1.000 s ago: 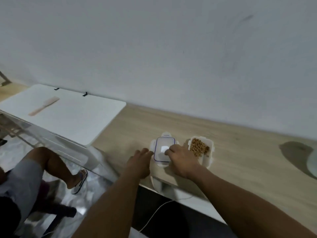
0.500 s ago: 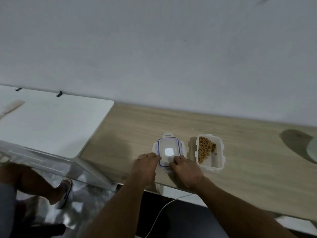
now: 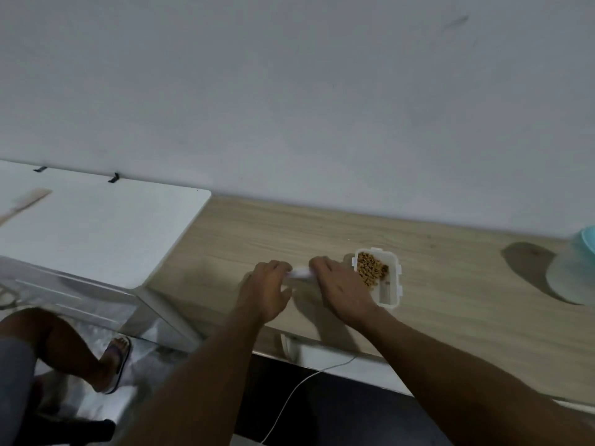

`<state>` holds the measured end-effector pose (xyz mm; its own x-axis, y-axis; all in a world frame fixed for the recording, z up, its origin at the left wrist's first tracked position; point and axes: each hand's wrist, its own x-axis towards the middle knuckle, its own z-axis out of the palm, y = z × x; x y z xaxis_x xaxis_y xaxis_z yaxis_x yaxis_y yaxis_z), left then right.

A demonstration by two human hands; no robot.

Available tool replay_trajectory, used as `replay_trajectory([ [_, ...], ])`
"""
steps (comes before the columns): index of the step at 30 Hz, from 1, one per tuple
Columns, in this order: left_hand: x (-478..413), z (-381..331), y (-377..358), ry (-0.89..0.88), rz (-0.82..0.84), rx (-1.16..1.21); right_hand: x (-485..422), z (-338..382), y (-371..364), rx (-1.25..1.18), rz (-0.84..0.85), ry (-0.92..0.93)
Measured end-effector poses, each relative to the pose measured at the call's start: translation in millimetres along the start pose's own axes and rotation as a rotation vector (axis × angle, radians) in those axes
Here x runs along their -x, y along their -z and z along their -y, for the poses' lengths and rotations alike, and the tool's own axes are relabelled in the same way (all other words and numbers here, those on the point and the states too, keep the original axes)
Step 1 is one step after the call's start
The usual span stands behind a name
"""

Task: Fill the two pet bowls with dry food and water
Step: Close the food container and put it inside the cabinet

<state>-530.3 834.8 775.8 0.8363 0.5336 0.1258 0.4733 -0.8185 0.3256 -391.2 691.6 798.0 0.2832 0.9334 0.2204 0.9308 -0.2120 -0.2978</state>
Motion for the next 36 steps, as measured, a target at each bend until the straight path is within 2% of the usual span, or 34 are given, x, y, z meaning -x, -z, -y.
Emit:
replay_trajectory([
  [2, -6.8, -10.8, 17.0, 0.035, -0.076, 0.115, -5.0, 1.1, 27.3, -0.092, -0.125, -0.041],
  [5, -14.6, -42.7, 50.5, 0.185, -0.022, 0.317, -4.0, -8.0, 64.9, -0.205, -0.275, -0.128],
  [8, -13.9, -77.6, 68.8, 0.26, -0.001, 0.639, 6.9, -26.1, 93.7, -0.364, -0.358, -0.27],
  [10, -10.8, -100.4, 69.9, 0.324, 0.016, 0.805, 16.4, -41.1, 106.5, -0.53, -0.339, -0.379],
  [16, -6.3, -135.9, 28.6, 0.526, -0.04, 1.004, 46.1, -88.5, 96.8, -0.938, -0.118, -0.689],
  [18, -12.8, -137.0, 10.4, 0.569, -0.029, 0.989, 49.9, -99.4, 85.0, -0.932, -0.105, -0.745],
  [27, -80.2, -123.7, -34.9, 0.578, 0.064, 0.76, 25.7, -143.0, 23.7, -0.511, -0.099, -0.867],
  [31, -94.5, -109.7, -56.8, 0.582, 0.123, 0.738, 22.6, -147.0, 7.2, -0.452, -0.066, -0.926],
  [36, -97.0, -105.4, -68.4, 0.546, 0.148, 0.732, 26.9, -137.2, -4.7, -0.423, -0.112, -0.925],
])
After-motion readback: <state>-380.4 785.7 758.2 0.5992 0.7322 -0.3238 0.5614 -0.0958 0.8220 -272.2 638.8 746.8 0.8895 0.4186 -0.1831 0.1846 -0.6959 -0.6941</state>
